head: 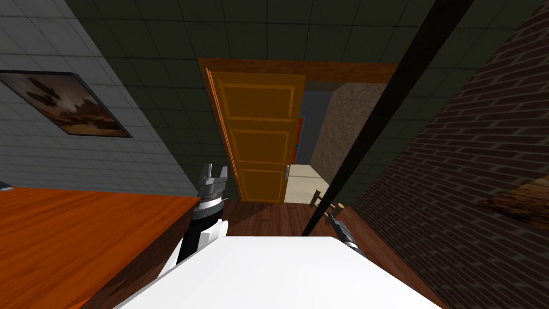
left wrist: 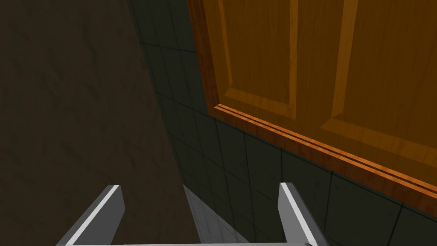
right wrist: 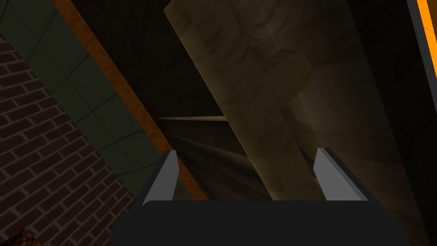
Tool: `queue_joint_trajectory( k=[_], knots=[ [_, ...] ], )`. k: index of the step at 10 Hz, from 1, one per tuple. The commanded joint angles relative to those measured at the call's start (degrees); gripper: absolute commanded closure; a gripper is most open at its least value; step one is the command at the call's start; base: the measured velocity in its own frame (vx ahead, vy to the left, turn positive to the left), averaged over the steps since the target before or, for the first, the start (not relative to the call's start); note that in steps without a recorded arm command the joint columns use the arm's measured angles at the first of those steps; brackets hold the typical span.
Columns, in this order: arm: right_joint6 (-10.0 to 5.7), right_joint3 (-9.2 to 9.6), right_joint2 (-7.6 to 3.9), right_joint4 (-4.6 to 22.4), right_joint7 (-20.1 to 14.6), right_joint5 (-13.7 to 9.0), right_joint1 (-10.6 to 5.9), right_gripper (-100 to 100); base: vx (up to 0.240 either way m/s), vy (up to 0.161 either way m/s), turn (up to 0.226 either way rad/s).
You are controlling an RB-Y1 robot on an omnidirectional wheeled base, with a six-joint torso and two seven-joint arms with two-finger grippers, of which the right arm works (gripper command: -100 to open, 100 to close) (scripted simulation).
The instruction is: Pull the door open
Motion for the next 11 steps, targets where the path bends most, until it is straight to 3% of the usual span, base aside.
queue_joint_trajectory(
  k=[1,11],
  knots=[
    [0.1,-1.02,-1.14,0.6,-2.2,-1.2,-1.18,100,-0.031,-0.01,0.035],
    [0.16,-0.95,-1.4,0.9,-8.5,-3.1,-1.08,100,-0.027,-0.013,0.028]
  ],
)
